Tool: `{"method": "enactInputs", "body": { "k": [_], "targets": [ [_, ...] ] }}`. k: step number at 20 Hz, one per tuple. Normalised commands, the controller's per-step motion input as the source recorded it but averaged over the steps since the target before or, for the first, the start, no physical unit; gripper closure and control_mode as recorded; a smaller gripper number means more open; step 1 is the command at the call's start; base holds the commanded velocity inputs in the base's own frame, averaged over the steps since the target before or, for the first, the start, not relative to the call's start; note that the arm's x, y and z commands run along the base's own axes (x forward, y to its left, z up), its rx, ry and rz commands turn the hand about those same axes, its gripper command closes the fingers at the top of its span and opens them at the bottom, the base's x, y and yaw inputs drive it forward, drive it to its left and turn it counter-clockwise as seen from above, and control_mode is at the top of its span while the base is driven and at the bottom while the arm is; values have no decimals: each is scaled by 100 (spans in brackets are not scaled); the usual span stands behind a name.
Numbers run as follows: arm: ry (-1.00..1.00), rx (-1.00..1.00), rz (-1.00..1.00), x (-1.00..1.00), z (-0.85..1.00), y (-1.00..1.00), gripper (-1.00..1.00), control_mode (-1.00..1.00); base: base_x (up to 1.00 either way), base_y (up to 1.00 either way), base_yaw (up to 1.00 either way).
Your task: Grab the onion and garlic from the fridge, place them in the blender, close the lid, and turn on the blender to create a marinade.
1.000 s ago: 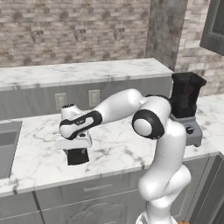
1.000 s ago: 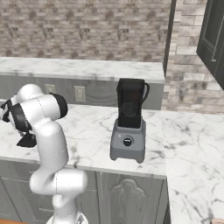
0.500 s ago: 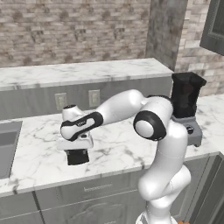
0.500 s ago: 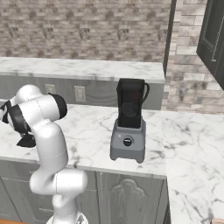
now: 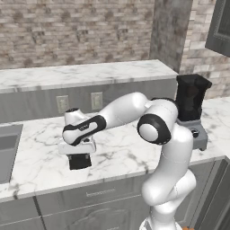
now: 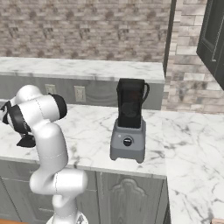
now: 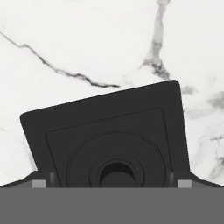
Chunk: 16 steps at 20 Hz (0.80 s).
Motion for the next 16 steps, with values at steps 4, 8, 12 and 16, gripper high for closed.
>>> {"method": "enactInputs", "body": {
  "k": [4,8,12,16],
  "targets": [
    [0,0,0,-8,-10,-8,-100,-100,0,0,0],
    [0,0,0,-6,-2,0,-100,-100,0,0,0],
    [0,0,0,-6,-2,-8,-100,-100,0,0,0],
    [0,0,0,-25,-15,-23,-100,-100,0,0,0]
  ]
}}
